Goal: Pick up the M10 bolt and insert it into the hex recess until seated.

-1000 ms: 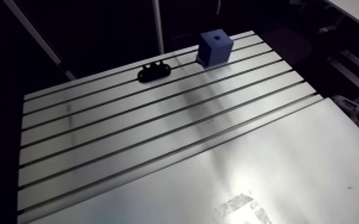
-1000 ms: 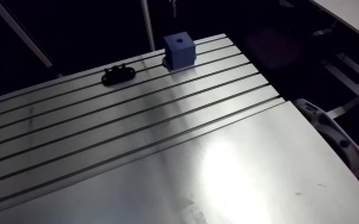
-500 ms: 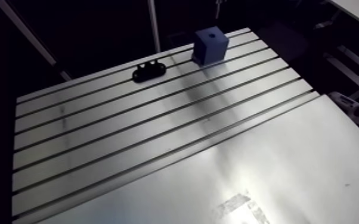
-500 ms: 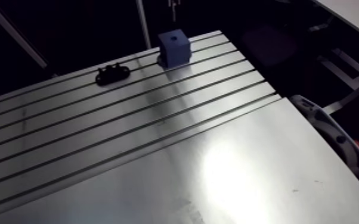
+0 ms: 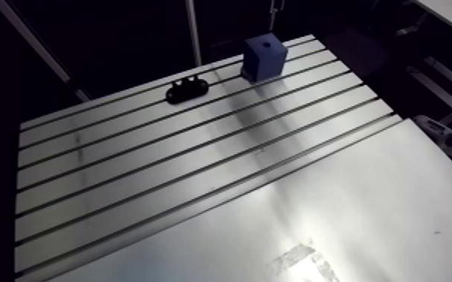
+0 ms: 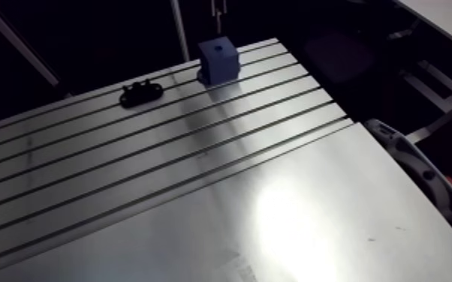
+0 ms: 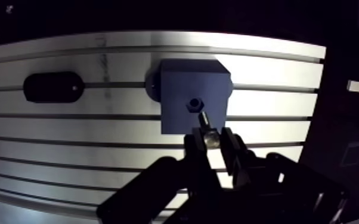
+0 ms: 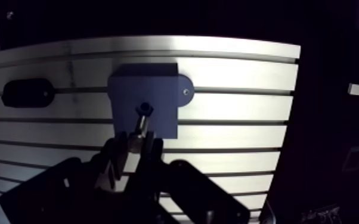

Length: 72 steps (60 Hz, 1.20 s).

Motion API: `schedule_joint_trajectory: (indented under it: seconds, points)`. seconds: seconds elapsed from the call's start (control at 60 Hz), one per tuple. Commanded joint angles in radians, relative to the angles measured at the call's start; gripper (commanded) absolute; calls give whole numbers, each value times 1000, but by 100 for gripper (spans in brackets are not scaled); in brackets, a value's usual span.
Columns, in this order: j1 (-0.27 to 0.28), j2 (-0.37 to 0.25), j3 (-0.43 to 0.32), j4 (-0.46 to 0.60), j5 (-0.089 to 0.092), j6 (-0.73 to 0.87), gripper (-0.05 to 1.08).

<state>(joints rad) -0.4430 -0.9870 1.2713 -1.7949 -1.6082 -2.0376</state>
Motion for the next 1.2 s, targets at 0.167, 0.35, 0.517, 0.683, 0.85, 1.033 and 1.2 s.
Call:
schedule_joint_trajectory:
  seconds: [0.167, 0.35, 0.517, 0.683, 0.85, 1.033, 1.2]
  points:
    - [0, 5, 15, -4, 0, 1, 96]
    - [0, 8, 15, -14, 1, 1, 96]
    - [0, 18, 13, -16, 1, 1, 96]
    - [1, 21, 13, -14, 3, 0, 96]
    - [0, 26, 19, -14, 6, 0, 96]
    - [1, 26, 22, -14, 5, 0, 96]
    - [1, 26, 22, -16, 3, 2, 96]
